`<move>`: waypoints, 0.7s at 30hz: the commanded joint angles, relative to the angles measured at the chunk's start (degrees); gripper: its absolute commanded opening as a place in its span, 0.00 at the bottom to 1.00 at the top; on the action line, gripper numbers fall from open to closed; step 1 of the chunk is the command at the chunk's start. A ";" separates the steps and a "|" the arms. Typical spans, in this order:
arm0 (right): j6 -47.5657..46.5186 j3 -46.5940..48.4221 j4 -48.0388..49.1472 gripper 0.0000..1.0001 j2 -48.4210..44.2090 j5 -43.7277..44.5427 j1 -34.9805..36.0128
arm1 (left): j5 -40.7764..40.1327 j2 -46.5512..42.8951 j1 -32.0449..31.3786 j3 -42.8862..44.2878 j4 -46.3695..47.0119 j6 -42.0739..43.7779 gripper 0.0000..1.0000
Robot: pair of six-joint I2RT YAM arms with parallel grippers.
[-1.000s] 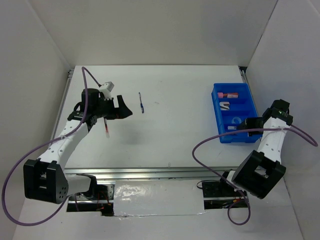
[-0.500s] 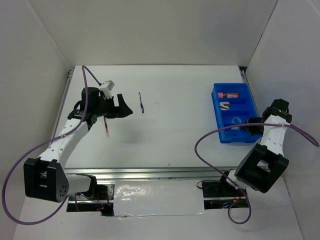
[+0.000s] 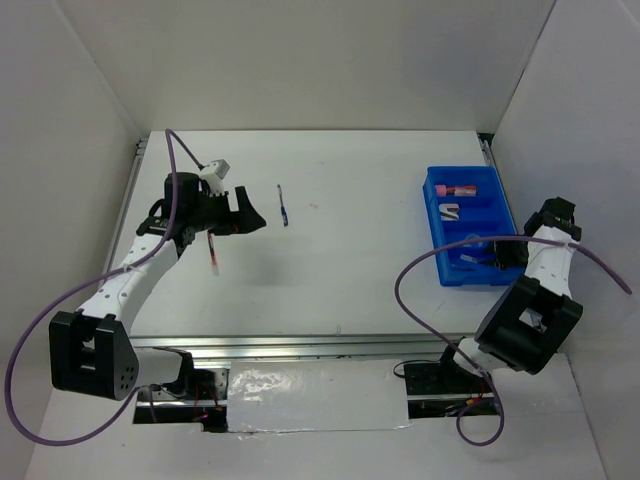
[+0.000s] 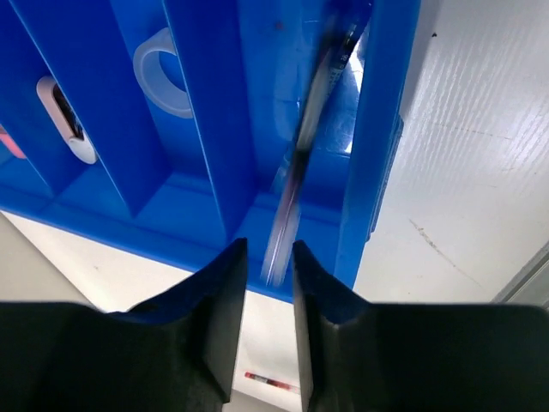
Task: Sort the stationery into containers
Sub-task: Place the stationery into the container
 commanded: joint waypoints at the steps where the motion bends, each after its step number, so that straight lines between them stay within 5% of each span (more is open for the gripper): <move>1: -0.24 0.07 2.70 0.36 0.08 0.72 -0.31 | 0.32 -0.41 0.50 1.56 1.36 0.49 0.99; 10: -4.35 2.17 2.62 0.48 -3.07 -2.98 1.79 | -9.06 0.55 0.24 2.96 1.27 1.19 0.99; 17: -17.72 6.04 8.24 0.51 -8.08 -1.41 16.02 | -27.06 10.63 -5.91 9.81 -2.85 -1.62 0.97; 21: -20.53 6.39 10.35 0.52 -10.02 4.57 22.62 | -30.53 17.33 -10.04 15.52 -3.66 -3.99 0.91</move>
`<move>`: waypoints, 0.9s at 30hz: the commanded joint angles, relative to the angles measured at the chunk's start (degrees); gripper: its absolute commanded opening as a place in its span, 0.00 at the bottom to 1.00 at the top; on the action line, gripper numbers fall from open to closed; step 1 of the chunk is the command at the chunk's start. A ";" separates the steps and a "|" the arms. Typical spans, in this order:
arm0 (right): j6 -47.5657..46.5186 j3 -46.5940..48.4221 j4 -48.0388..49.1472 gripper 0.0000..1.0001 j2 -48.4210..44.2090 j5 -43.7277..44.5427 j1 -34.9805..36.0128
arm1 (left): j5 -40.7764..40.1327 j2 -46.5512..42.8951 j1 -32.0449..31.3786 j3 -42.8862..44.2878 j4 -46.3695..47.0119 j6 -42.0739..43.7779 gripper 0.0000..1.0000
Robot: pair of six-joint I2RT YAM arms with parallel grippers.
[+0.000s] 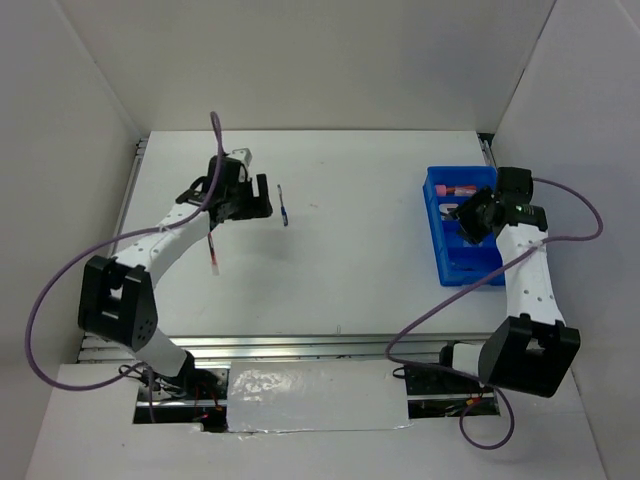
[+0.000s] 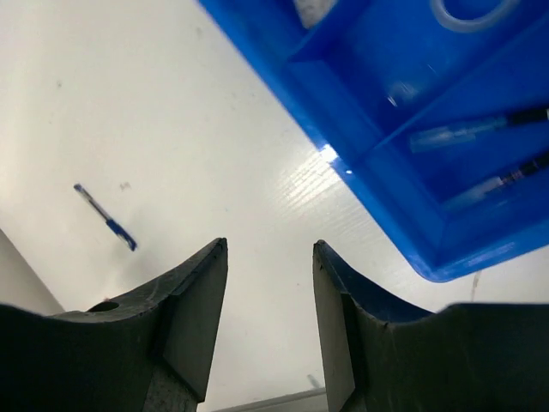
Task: Sort the stationery into containers
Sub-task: Place the stationery into the container, then grab a piece of stationery with the left arm
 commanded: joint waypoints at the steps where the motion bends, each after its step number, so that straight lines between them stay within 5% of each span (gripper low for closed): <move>1: -5.17 2.46 3.99 0.52 -3.05 5.54 2.93 | -7.19 4.44 -2.77 4.84 0.09 -2.92 0.90; 17: -7.99 3.17 4.26 0.55 -1.91 8.35 5.22 | -17.29 34.85 -9.19 29.18 -5.08 -5.56 0.64; 27: -9.57 3.43 4.96 0.55 -2.44 7.57 6.36 | -17.39 39.34 -9.10 28.84 -4.83 -4.34 0.36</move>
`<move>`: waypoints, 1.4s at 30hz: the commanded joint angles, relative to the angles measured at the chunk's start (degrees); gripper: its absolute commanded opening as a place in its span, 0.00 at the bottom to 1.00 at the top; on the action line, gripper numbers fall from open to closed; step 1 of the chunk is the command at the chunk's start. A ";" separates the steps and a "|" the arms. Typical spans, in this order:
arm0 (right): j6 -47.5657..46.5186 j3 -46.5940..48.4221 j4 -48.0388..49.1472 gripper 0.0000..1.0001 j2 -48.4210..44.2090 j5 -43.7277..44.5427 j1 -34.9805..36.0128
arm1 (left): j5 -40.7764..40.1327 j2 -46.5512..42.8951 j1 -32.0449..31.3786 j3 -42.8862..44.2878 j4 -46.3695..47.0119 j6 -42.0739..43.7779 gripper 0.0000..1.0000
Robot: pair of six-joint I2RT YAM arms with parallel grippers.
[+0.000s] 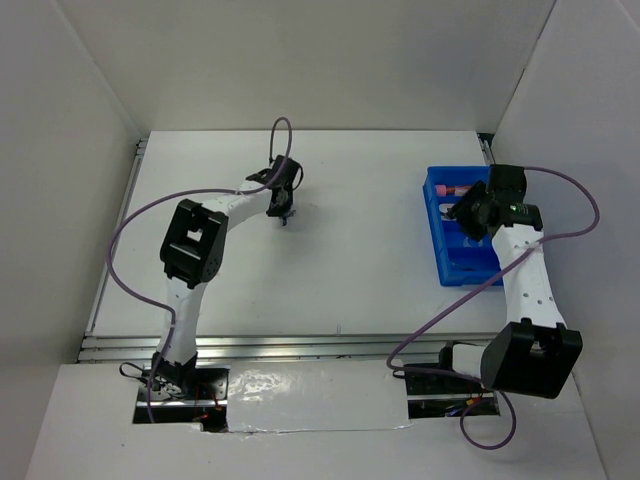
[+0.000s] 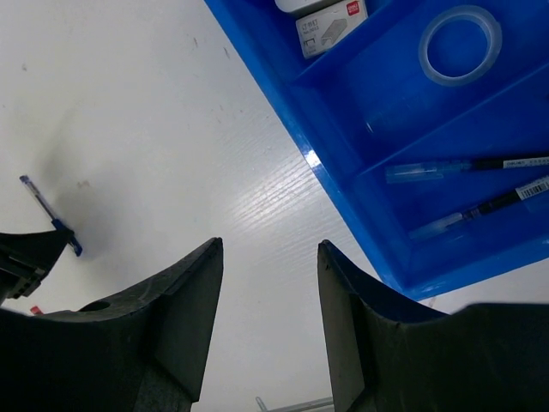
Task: Sort the stationery into containers
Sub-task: Grab a piece of stationery with the left arm, then pass the stationery from the left arm to the right
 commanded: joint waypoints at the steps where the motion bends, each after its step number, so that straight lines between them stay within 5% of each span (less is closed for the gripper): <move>1: -2.09 2.86 2.79 0.55 -0.47 0.44 0.83 | -0.84 0.61 -0.07 -0.09 -0.20 0.10 0.35; 5: -2.98 2.95 3.41 0.55 -1.35 -0.53 3.20 | 2.57 -0.79 -0.16 -3.51 0.77 0.63 0.24; 9: -3.07 2.33 3.67 0.54 -2.23 -2.37 5.84 | 10.56 -4.73 -0.07 -6.06 1.38 2.47 0.00; 18: 2.19 1.88 7.19 0.59 0.84 -14.48 15.76 | 34.90 -32.24 -3.76 -24.87 16.94 2.75 0.00; 23: 7.55 8.04 8.16 0.60 9.62 -21.88 17.53 | 37.83 -39.01 -5.69 -26.20 17.73 -1.21 0.00; 42: 8.62 21.23 9.65 0.58 20.71 -23.30 30.72 | 40.64 -35.34 -8.42 -17.94 17.12 -7.63 0.00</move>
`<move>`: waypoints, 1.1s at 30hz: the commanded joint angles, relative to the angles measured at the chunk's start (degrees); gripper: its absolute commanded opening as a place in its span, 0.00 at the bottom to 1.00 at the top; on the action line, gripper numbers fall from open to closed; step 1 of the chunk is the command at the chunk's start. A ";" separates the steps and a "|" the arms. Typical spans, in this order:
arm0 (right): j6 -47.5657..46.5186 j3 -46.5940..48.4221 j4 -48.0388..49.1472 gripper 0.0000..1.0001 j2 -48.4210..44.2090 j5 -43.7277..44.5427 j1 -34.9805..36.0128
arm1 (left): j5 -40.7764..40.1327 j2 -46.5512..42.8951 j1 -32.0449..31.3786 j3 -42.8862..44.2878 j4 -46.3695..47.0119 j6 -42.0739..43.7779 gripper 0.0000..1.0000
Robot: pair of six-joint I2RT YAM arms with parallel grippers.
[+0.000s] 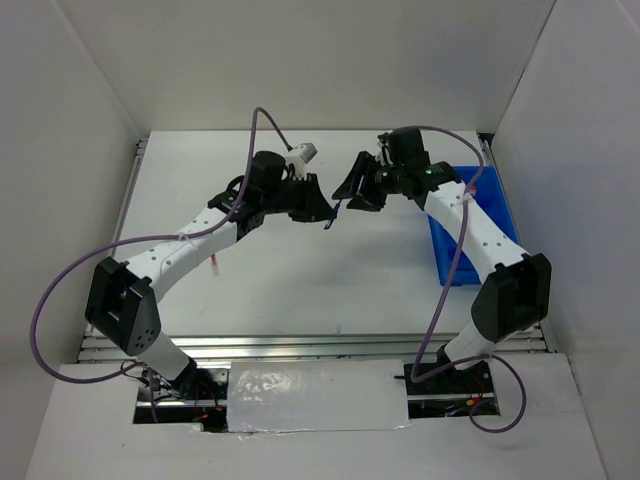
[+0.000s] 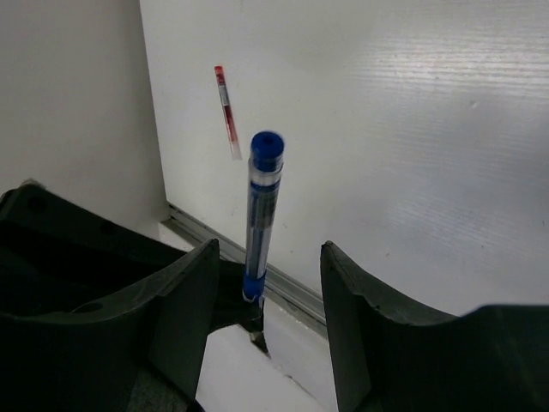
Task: Sort the stationery into containers
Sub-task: Pass the stationery from the left arm to the right, then place the stationery into the container
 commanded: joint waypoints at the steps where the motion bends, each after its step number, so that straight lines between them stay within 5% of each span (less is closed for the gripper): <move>1: 0.43 2.63 1.94 0.57 1.74 -0.02 0.38 | 2.00 0.44 -0.42 2.34 2.23 -1.47 0.00; 4: 0.08 3.16 2.11 0.50 2.44 -0.19 0.56 | 2.35 0.44 -0.43 2.43 2.15 -1.56 0.00; 10: -0.98 2.99 1.58 0.01 1.92 0.86 0.56 | 1.48 0.53 -0.34 2.52 1.53 -1.03 0.02; 12: -1.42 1.85 0.97 0.00 -0.10 1.82 0.56 | 1.04 0.45 -0.25 2.26 0.65 -0.86 0.19; 13: -1.85 1.23 0.62 0.00 -0.98 2.44 0.12 | 0.08 0.01 0.01 2.17 0.39 -0.77 0.45; 16: -2.74 -3.33 -0.61 0.00 -7.03 5.86 -1.81 | -4.83 -1.31 1.15 2.17 -3.47 0.72 0.91; 17: -2.91 -6.56 -1.14 0.00 -10.79 7.09 -5.12 | -5.98 -1.66 1.68 1.82 -4.26 1.16 0.98; 19: -3.17 -9.48 -3.50 0.00 -14.41 8.07 -10.05 | -7.31 -2.97 3.86 0.94 -5.59 2.04 0.99; 26: -9.76 -11.01 -21.85 0.00 -21.29 16.05 -44.04 | -10.21 -5.27 7.83 -2.92 -6.12 3.63 0.99; 33: -8.19 -9.15 -23.46 0.00 -18.13 23.28 -52.53 | -10.48 -4.48 8.45 -2.84 -4.71 2.84 0.99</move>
